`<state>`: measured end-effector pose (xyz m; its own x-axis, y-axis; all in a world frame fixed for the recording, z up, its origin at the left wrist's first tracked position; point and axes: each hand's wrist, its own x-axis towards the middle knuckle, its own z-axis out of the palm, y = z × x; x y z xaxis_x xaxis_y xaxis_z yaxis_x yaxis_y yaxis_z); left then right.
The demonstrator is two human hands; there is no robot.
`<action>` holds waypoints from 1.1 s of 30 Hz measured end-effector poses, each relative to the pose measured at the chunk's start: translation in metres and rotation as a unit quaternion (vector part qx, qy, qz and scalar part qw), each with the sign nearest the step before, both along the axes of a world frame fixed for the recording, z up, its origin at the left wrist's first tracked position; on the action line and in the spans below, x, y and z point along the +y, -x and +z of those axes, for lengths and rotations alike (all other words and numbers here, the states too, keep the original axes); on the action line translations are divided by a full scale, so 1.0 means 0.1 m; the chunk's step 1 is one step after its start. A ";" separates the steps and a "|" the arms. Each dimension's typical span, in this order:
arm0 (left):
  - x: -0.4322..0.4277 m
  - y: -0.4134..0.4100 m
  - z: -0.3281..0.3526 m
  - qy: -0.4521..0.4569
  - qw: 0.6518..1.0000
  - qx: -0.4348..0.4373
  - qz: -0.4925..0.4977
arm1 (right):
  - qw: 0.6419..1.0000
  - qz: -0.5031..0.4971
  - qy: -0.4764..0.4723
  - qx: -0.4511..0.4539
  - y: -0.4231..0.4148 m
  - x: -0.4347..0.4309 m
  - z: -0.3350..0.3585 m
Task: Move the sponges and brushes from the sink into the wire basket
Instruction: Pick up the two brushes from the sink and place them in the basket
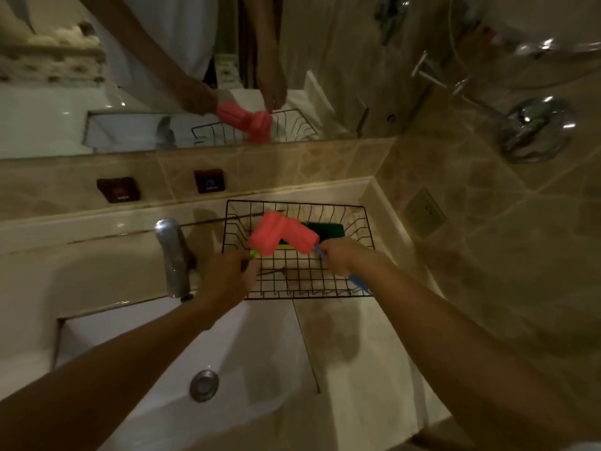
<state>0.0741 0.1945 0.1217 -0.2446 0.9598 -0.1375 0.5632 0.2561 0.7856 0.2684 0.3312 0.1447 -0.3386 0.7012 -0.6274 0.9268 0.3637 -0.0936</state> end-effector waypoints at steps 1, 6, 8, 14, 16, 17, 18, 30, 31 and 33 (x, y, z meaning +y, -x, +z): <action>0.06 0.05 0.00 -0.003 1.000 0.020 -0.016 | 0.999 0.030 -0.015 -0.026 0.07 0.12 -0.07; 0.24 0.25 -0.06 -0.013 0.988 0.128 -0.082 | 0.986 0.157 -0.045 -0.016 0.28 0.50 -0.37; 0.28 0.30 -0.11 -0.010 0.983 0.162 -0.080 | 0.982 0.182 -0.057 0.002 0.27 0.55 -0.52; 0.33 0.34 -0.23 0.030 0.984 0.169 -0.046 | 0.962 0.234 -0.138 0.018 0.20 0.49 -0.89; 0.34 0.29 -0.24 0.044 0.984 0.166 -0.053 | 0.951 0.247 -0.182 0.038 0.19 0.47 -1.00; 0.36 0.28 -0.25 0.048 0.983 0.170 -0.057 | 0.948 0.244 -0.198 0.044 0.21 0.48 -1.06; 0.37 0.27 -0.25 0.052 0.982 0.173 -0.061 | 0.951 0.234 -0.198 0.044 0.23 0.48 -1.11; 0.43 0.26 -0.22 0.023 0.961 0.242 -0.131 | 0.959 0.118 -0.225 0.126 0.07 0.35 -1.28; 0.45 0.25 -0.20 0.019 0.957 0.255 -0.139 | 0.960 0.111 -0.221 0.130 0.02 0.35 -1.28; 0.50 0.25 -0.17 0.024 0.949 0.272 -0.155 | 0.962 0.096 -0.221 0.132 -0.09 0.35 -1.30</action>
